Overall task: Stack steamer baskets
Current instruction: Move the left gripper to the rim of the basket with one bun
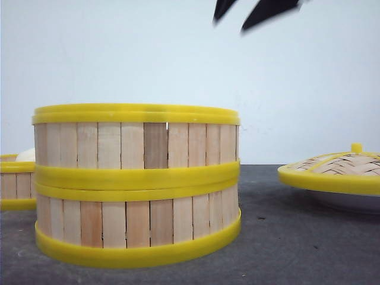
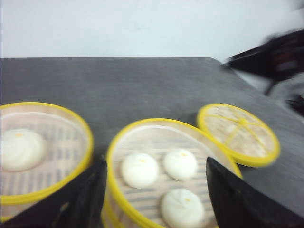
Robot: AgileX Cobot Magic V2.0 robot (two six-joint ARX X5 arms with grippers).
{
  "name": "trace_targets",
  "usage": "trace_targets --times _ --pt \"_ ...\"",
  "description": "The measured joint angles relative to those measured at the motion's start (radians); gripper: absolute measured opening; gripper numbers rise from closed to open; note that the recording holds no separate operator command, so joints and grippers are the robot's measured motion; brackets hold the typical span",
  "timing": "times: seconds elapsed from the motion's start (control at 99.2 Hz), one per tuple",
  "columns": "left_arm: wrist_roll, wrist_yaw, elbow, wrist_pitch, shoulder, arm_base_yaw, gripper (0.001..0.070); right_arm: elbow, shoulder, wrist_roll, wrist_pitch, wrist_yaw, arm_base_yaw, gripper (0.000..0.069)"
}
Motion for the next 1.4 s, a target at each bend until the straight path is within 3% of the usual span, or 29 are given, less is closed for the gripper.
trace_targets --times 0.161,0.343,0.454,0.726,0.978,1.402 --pt "-0.001 -0.111 0.000 0.000 0.012 0.000 0.0390 0.000 -0.171 -0.010 -0.079 0.000 0.000 0.0332" --pt "-0.013 -0.363 0.003 0.016 0.128 0.001 0.0386 0.000 -0.283 -0.011 -0.132 0.000 0.000 0.0332" --pt "-0.012 -0.446 0.003 0.080 0.225 0.021 0.0386 0.000 -0.316 -0.013 -0.164 0.000 0.000 0.0332" --pt "-0.026 -0.453 0.003 0.242 0.517 0.167 0.0386 0.000 -0.343 -0.026 -0.246 -0.001 0.000 0.0332" --pt "-0.102 -0.335 0.068 0.287 0.778 0.337 0.0384 0.000 -0.343 -0.044 -0.257 -0.001 0.000 0.0332" --pt "-0.130 -0.294 0.130 0.241 1.055 0.433 0.0384 0.000 -0.343 -0.059 -0.258 -0.001 0.000 0.0332"
